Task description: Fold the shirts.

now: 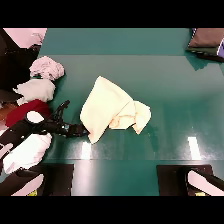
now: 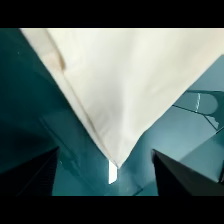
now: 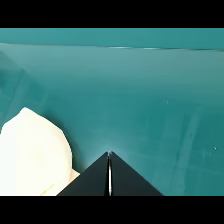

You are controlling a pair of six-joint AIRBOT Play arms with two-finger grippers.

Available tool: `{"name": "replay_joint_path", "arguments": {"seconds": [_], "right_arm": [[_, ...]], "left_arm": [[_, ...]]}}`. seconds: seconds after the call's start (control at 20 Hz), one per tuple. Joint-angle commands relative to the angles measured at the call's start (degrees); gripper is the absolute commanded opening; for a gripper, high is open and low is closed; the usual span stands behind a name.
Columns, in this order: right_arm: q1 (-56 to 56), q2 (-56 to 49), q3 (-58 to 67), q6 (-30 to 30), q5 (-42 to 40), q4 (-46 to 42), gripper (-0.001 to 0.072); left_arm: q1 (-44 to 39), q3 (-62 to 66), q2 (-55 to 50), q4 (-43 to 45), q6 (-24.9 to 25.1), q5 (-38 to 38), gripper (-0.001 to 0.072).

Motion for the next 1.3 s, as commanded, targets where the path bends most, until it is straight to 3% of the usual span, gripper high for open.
{"name": "replay_joint_path", "arguments": {"seconds": [0.0, 0.15, 0.2, 0.25, 0.35, 0.5, 0.65, 0.75, 0.9, 1.0, 1.25], "right_arm": [[0.02, -0.31, 0.02, 0.02, -0.22, -0.02, 0.0013], [0.02, -0.28, 0.02, 0.04, 0.31, 0.00, 0.0013], [0.02, -0.31, 0.02, 0.04, 0.76, 0.00, 0.0013], [0.02, -0.31, 0.00, 0.02, 1.29, -0.09, 0.0013], [-0.04, -0.31, -0.02, 0.02, 3.10, -0.35, 0.0012], [1.16, 0.63, -3.67, 0.02, 7.45, -6.54, 0.0013], [3.82, 4.20, -20.55, 0.02, 5.77, -11.26, 0.0034], [5.75, 6.32, -36.17, 0.04, -1.22, -11.10, 0.0536], [10.12, 5.60, -55.67, -1.36, -14.88, -6.03, 0.0552], [13.64, 1.90, -61.55, -4.15, -21.77, -2.29, 0.0551], [21.46, -10.08, -58.31, -8.41, -28.89, 2.36, 0.0551]], "left_arm": [[-5.35, -0.48, -0.35, -1.29, -0.66, 6.62, 0.0659], [-10.93, -0.46, -4.87, -3.80, -3.04, 10.99, 0.0658], [-12.09, -0.37, -6.64, -6.23, -3.02, 12.37, 0.0601], [-12.57, 0.33, -8.04, -8.33, -2.86, 13.35, 0.0378], [-12.52, 3.50, -8.15, -8.74, -1.99, 13.33, 0.0014], [-9.92, 12.66, -8.11, -3.63, -1.92, 5.90, 0.0019], [-5.62, 23.52, -8.11, 0.31, -1.68, -2.45, 0.0019], [-3.45, 29.86, -8.11, 0.98, -0.68, -6.14, 0.0019], [-2.97, 35.06, -8.11, 1.53, -0.66, -7.02, 0.0019], [-2.97, 36.06, -8.13, 1.60, -0.66, -6.84, 0.0019], [-2.97, 36.04, -8.13, 2.40, -0.68, -6.56, 0.0019]]}}
